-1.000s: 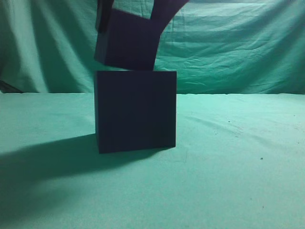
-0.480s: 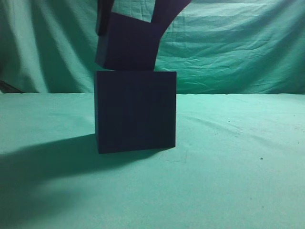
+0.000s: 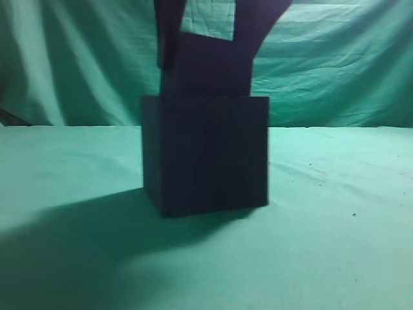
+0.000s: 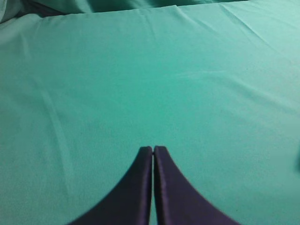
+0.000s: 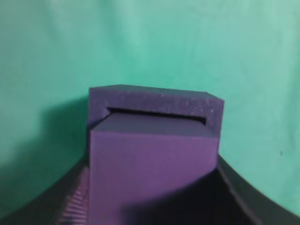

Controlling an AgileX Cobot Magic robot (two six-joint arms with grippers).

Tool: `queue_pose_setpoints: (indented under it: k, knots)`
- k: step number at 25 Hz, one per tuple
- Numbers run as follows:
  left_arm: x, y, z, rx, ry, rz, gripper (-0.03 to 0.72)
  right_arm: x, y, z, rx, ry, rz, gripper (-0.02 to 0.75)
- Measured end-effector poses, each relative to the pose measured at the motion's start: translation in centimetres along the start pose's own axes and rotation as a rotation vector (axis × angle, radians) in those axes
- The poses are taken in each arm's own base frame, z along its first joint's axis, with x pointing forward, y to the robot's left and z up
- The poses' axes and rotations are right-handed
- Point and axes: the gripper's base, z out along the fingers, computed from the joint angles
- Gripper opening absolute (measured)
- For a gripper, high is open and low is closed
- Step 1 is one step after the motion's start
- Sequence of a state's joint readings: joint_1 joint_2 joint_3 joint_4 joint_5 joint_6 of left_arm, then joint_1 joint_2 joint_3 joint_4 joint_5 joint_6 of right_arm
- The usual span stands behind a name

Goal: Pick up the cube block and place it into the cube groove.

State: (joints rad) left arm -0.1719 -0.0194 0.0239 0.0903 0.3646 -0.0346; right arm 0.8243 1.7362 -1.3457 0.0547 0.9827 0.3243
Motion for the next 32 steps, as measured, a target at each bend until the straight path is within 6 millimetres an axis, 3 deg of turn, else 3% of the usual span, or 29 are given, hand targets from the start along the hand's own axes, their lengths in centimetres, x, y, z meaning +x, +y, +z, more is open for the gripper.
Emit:
queue_pose_setpoints:
  k: [14, 18, 22, 28, 31, 32]
  knots:
    - [0.0, 0.0, 0.0, 0.0, 0.0, 0.0, 0.0, 0.2, -0.4, 0.3, 0.044, 0.024, -0.033, 0.435]
    - [0.0, 0.0, 0.0, 0.0, 0.0, 0.0, 0.0, 0.1, -0.4, 0.2, 0.047, 0.025, -0.039, 0.607]
    - [0.0, 0.0, 0.0, 0.0, 0.0, 0.0, 0.0, -0.6, -0.1, -1.6, 0.057, 0.027, -0.057, 0.607]
    - [0.0, 0.0, 0.0, 0.0, 0.0, 0.0, 0.0, -1.7, -0.4, -9.1, 0.118, -0.128, -0.101, 0.097]
    - [0.0, 0.0, 0.0, 0.0, 0.0, 0.0, 0.0, -0.6, -1.0, -13.0, 0.126, -0.223, -0.105, 0.0]
    - [0.0, 0.0, 0.0, 0.0, 0.0, 0.0, 0.0, 0.0, -1.2, -14.5, 0.12, -0.258, -0.103, 0.0]
